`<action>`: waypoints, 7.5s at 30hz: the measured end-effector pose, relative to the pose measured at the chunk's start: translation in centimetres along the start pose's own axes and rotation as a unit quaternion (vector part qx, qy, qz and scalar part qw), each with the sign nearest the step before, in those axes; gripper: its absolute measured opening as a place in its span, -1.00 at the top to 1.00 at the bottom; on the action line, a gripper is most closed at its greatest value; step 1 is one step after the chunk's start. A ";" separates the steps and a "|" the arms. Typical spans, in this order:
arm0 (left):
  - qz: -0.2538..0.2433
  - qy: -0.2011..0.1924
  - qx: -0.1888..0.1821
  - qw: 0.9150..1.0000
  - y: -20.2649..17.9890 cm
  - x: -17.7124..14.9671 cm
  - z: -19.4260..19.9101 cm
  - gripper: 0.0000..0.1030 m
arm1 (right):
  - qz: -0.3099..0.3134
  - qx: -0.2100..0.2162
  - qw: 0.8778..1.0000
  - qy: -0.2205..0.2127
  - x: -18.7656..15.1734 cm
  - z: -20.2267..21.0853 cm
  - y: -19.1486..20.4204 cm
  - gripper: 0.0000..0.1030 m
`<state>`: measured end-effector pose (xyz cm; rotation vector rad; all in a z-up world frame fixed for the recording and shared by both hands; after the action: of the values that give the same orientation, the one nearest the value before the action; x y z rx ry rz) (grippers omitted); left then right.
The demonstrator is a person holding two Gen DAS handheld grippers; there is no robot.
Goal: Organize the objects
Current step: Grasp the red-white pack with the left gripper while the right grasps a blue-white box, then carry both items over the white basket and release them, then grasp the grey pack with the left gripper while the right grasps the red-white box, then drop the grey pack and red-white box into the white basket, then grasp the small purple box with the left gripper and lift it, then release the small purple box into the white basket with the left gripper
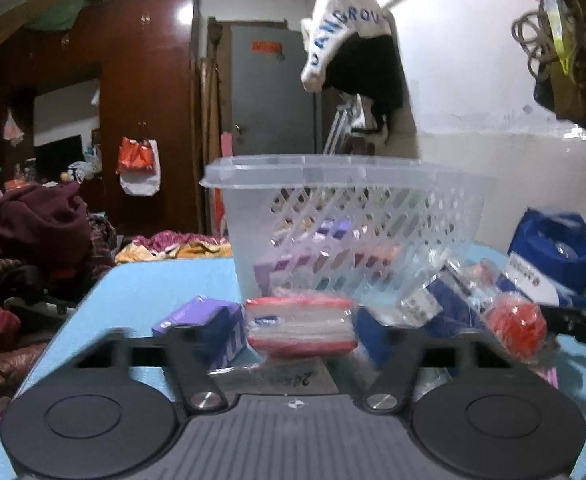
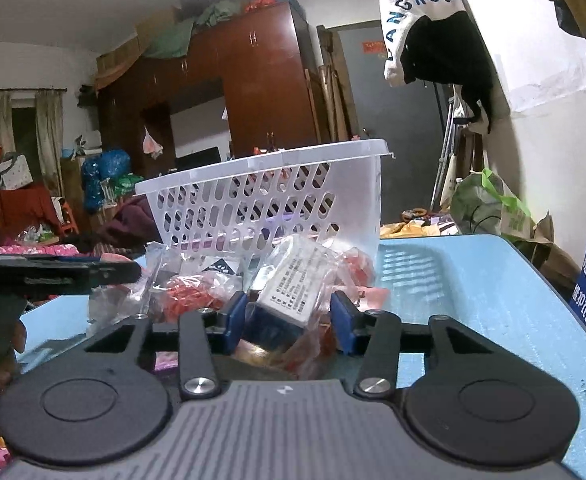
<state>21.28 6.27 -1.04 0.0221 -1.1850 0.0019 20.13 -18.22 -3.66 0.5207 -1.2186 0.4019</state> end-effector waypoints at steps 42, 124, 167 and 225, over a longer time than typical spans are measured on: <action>0.071 -0.098 -0.040 0.992 2.1 13.3 -3.4 -0.10 | 0.101 -0.046 0.993 -0.035 14.1 -8.2 2.3 0.28; 0.038 -0.086 -0.085 0.992 1.8 5.4 2.2 -0.62 | 0.045 -0.078 0.995 -0.029 6.9 -0.3 1.6 -0.52; 0.054 0.053 -0.005 0.997 8.3 2.1 -2.9 -0.94 | 0.054 -0.040 0.981 0.184 2.3 -7.3 -2.2 -0.75; 0.059 -0.069 -0.099 0.991 1.3 14.9 -5.4 -0.37 | 0.080 -0.045 0.996 -0.015 16.9 -10.1 1.6 -0.34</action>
<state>31.92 7.53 10.78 -0.2269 -1.3179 -0.0129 32.15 -10.79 10.11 0.3545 -1.3052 0.4746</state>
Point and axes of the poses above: each gripper's, at about its wrist camera, not at the fingertips, and z roughly against the way its jaws point, y to its left, x to its top, the point moved 5 cm from there along -z, roughly the way its jaws point, and after that the axes turned 2 degrees about y, right-handed, at the moved point
